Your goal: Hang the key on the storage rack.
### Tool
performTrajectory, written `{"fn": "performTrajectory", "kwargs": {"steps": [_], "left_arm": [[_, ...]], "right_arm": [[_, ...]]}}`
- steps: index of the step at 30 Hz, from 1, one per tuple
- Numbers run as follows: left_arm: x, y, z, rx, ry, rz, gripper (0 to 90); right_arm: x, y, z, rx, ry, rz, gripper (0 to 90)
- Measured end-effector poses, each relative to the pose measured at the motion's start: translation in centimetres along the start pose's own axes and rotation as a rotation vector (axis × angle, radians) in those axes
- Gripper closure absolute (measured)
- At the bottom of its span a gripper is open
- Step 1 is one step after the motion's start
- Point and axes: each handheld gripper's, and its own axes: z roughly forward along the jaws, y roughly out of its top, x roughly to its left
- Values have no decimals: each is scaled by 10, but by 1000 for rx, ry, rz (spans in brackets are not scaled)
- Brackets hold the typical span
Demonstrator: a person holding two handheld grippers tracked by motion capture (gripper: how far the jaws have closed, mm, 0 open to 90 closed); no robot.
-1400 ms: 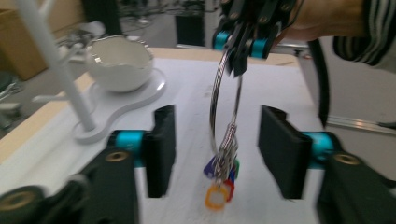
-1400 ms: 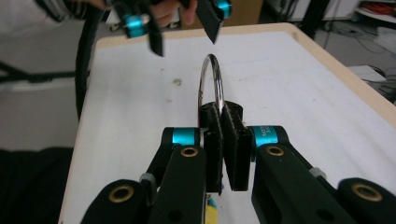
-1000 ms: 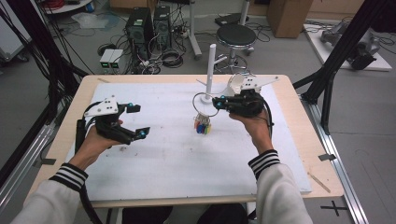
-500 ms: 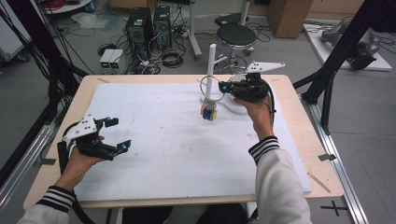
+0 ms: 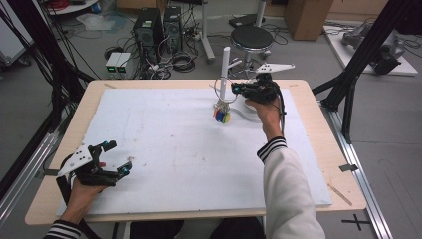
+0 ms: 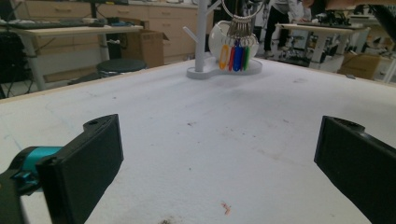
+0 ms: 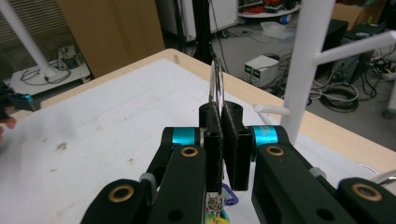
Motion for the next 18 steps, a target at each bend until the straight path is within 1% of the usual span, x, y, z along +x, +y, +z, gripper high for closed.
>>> {"fn": "performTrajectory", "kwargs": {"steps": [2, 5, 7, 11, 13, 14, 17, 18], "left_arm": [[-1, -3, -2, -16, 12, -3, 17], [-1, -7, -4, -16, 26, 3, 17], [-1, -10, -4, -21, 31, -5, 17], [-2, -10, -6, -38, 44, 4, 17], [-3, -11, -6, -40, 51, 13, 17], [-3, -11, -6, -42, 54, 18, 17], [-4, -12, -7, -57, 69, 14, 17], [-4, -12, -8, -60, 71, 19, 17]], "right_arm": [[-3, -2, 3, 3, -13, 18, 880], [-8, -5, 9, 7, -33, 28, 880], [-11, -6, 12, 8, -46, 39, 880], [-16, -10, 16, 11, -67, 56, 880], [-19, -11, 18, 14, -78, 53, 880], [-20, -12, 19, 21, -82, 65, 880], [-22, -14, 23, 31, -102, 72, 880], [-22, -15, 25, 30, -107, 73, 879]]}}
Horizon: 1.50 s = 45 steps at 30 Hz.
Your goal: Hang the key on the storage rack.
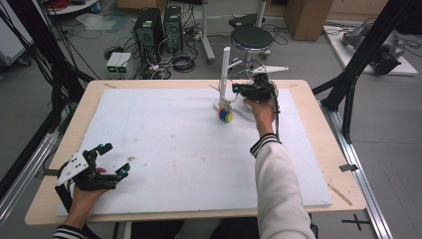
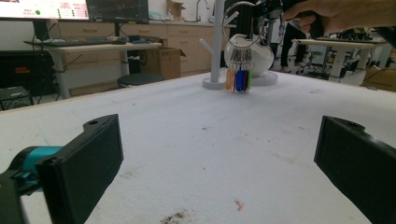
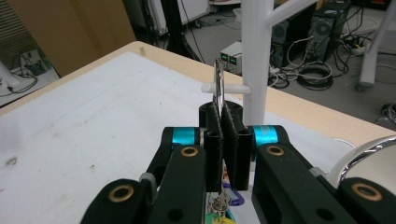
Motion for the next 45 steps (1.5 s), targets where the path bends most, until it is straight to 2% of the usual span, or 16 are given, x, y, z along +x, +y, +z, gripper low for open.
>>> {"fn": "performTrajectory", "kwargs": {"steps": [5, 10, 13, 20, 22, 23, 24, 25, 27, 30, 32, 33, 34, 36, 40, 45], "left_arm": [[-2, 0, 0, -4, 11, 15, 17], [-2, 0, 0, 0, 11, 10, 17], [-2, 0, 1, 3, 12, 14, 17], [-2, 0, 1, 9, 17, 16, 17], [-2, 0, 1, 11, 17, 16, 17], [-2, 0, 1, 9, 17, 13, 17], [-2, 0, 1, 9, 17, 13, 17], [-2, 0, 1, 8, 18, 12, 17], [-2, 0, 1, 7, 18, 11, 17], [-2, 0, 1, 7, 20, 7, 17], [-1, 0, 1, 7, 21, 5, 17], [-1, 0, 1, 7, 22, 6, 17], [-1, 0, 1, 6, 23, 7, 17], [-1, 0, 1, 6, 25, 4, 17], [-1, 0, 1, 7, 30, 0, 17], [-1, 0, 1, 5, 30, -1, 17]], "right_arm": [[-3, -3, 6, -1, -30, 13, 879], [-6, -6, 12, 24, -57, 42, 878], [-6, -8, 15, 39, -65, 67, 878], [-4, -10, 22, 47, -61, 82, 860], [-6, -11, 25, 30, -27, 96, 635], [-5, -11, 25, 34, -42, 112, 508], [-4, -12, 25, 50, -75, 117, 437], [-5, -12, 23, 57, -87, 109, 397], [-5, -11, 18, 59, -76, 122, 276], [1, -8, 5, 44, -88, 124, 122], [7, -8, -5, 34, -87, 106, 108], [9, -8, -10, 30, -72, 91, 78], [13, -9, -16, 28, -58, 83, 5], [20, -11, -27, 23, -29, 64, 9], [33, -18, -52, 16, 10, -29, 9], [41, -41, -81, -68, 32, -86, 9]]}}
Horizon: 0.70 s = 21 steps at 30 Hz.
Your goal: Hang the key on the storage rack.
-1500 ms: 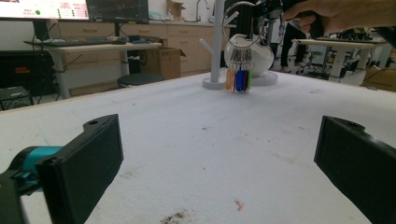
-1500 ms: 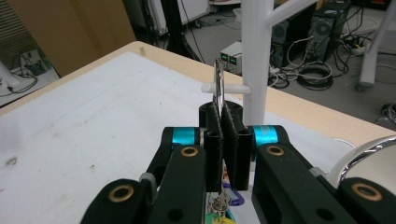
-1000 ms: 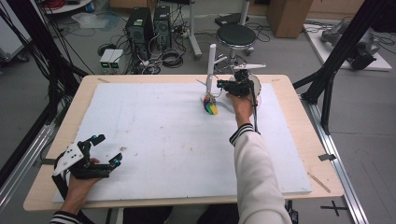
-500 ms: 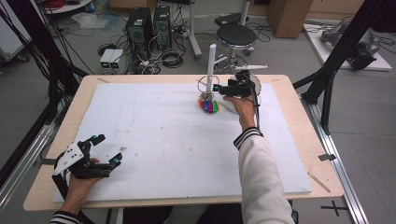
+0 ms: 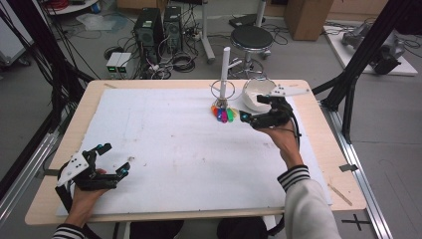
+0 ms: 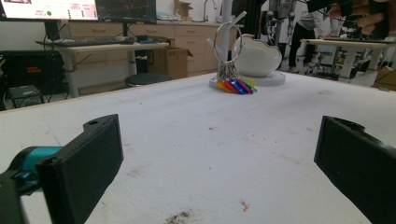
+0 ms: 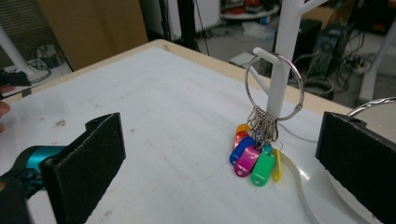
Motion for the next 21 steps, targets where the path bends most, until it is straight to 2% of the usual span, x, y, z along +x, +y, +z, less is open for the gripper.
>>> {"fn": "performTrajectory", "kwargs": {"steps": [3, 6, 9, 12, 15, 21], "left_arm": [[0, 0, 0, -5, 0, 2, 17], [0, -1, -1, -16, 2, 2, 17], [0, 0, -1, -10, 2, -4, 17], [0, 0, 0, -6, 3, -2, 17], [0, 0, 0, -7, 6, -5, 17], [-1, 0, -1, -6, 8, 2, 17]], "right_arm": [[2, -22, -17, -62, 45, -24, 9], [4, -45, -29, -105, 44, -41, 9], [4, -67, -38, -147, 45, -32, 9], [4, -86, -42, -171, 34, -51, 9], [5, -103, -45, -197, 35, -36, 9], [4, -124, -47, -247, 23, -26, 9]]}}
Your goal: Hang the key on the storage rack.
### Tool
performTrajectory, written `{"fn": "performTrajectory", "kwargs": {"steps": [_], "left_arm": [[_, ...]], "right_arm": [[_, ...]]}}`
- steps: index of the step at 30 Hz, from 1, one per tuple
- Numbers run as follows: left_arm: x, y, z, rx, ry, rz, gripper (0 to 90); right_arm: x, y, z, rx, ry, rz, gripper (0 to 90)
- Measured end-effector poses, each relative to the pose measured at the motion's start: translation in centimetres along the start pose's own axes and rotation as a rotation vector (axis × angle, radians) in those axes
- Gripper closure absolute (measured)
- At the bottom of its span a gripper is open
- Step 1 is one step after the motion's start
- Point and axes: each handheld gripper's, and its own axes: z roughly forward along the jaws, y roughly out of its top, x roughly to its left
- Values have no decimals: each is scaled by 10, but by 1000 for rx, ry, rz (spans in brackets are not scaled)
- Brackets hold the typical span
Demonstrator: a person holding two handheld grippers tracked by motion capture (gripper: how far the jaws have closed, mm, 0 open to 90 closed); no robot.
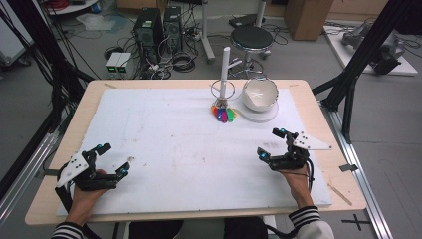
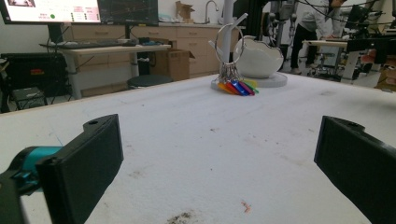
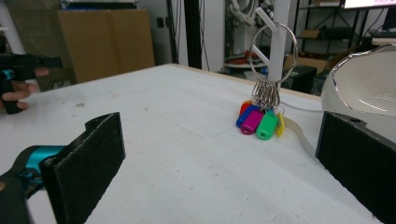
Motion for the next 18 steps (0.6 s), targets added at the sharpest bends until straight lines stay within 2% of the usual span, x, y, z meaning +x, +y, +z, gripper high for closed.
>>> {"fn": "performTrajectory", "kwargs": {"steps": [7, 10, 14, 18], "left_arm": [[0, 0, -1, -12, -4, 0, 17], [0, -1, -1, -16, -2, -5, 17], [0, 0, -1, -12, 1, 1, 17], [-1, 0, -1, -7, 11, 10, 17]], "right_arm": [[-1, -26, -5, -33, -20, 30, 9], [1, -28, -8, -65, -30, 15, 9], [4, -28, -6, -51, -40, -14, 10], [4, -28, -7, -49, -47, -1, 9]]}}
